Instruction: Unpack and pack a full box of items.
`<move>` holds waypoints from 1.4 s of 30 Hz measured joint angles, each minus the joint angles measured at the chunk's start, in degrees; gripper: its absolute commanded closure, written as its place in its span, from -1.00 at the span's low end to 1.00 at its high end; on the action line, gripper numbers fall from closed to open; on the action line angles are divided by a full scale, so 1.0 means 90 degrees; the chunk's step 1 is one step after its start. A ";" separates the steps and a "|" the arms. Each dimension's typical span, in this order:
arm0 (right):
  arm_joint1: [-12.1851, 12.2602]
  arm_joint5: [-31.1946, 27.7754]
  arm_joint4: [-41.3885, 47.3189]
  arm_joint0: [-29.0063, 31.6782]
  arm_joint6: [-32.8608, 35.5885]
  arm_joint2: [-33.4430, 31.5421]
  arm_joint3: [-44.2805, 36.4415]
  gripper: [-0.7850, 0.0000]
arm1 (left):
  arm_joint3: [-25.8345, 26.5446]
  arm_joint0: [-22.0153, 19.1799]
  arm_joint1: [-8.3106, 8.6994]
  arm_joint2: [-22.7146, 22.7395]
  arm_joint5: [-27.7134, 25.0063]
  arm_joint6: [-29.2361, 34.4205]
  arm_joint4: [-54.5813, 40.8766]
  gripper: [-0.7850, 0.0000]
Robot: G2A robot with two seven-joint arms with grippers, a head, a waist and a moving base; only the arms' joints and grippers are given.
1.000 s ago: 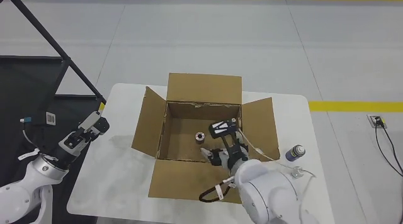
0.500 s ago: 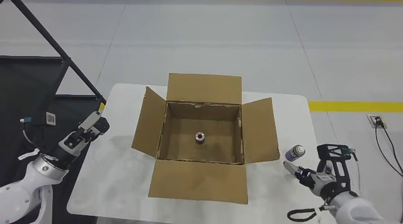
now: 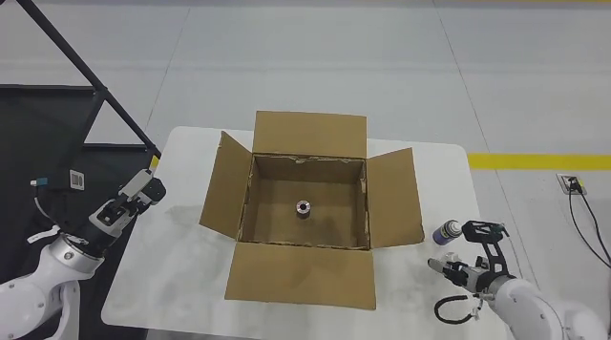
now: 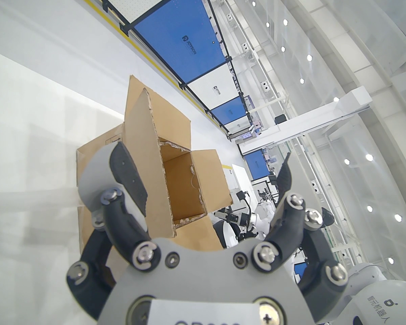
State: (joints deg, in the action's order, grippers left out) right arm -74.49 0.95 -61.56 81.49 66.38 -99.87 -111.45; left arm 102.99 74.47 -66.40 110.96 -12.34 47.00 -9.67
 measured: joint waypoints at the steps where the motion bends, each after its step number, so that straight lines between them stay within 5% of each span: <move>1: 0.0008 0.0037 -0.0076 -0.0112 0.0040 0.0070 0.0138 -1.00 | 0.0000 0.0000 0.0000 0.0000 0.0000 0.0000 0.0000 -1.00; 3: 0.0019 0.0134 -0.0180 -0.0268 0.0083 0.0151 0.0337 -0.61 | 0.0000 0.0000 0.0000 0.0000 0.0000 0.0000 0.0000 -1.00; 4: 0.0025 0.0192 -0.0228 -0.0363 0.0116 0.0199 0.0456 0.04 | 0.0000 0.0000 0.0000 0.0000 0.0000 0.0000 0.0000 -1.00; 8: 0.0048 0.0298 -0.0279 -0.0571 0.0185 0.0268 0.0719 0.76 | 0.0000 0.0000 0.0000 0.0000 0.0000 0.0000 0.0000 -1.00; 10: 0.0062 0.0302 -0.0252 -0.0604 0.0215 0.0265 0.0770 0.96 | 0.0000 0.0000 0.0000 0.0000 0.0000 0.0000 0.0000 -1.00; 21: 0.0119 0.0357 0.0099 -0.0448 0.0024 0.0119 0.0611 1.00 | 0.0000 0.0000 0.0000 0.0000 0.0000 0.0000 0.0000 -1.00; 30: 0.0114 0.0854 0.0662 0.0592 -0.0759 -0.0513 -0.1608 1.00 | 0.0000 0.0000 0.0000 0.0000 0.0000 0.0000 0.0000 -1.00; 35: 0.0058 0.1291 0.0952 0.0932 -0.1720 -0.0541 -0.2624 1.00 | 0.0000 0.0000 0.0000 0.0000 0.0000 0.0000 0.0000 -1.00; 42: 0.0011 0.0563 0.1008 0.0887 -0.3424 0.0537 -0.2576 1.00 | 0.0000 0.0000 0.0000 0.0000 0.0000 0.0000 0.0000 -1.00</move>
State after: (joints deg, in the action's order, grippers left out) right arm -74.40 6.02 -52.49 89.47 35.57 -95.04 -134.64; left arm 102.99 74.47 -66.40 110.96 -12.34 47.00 -9.67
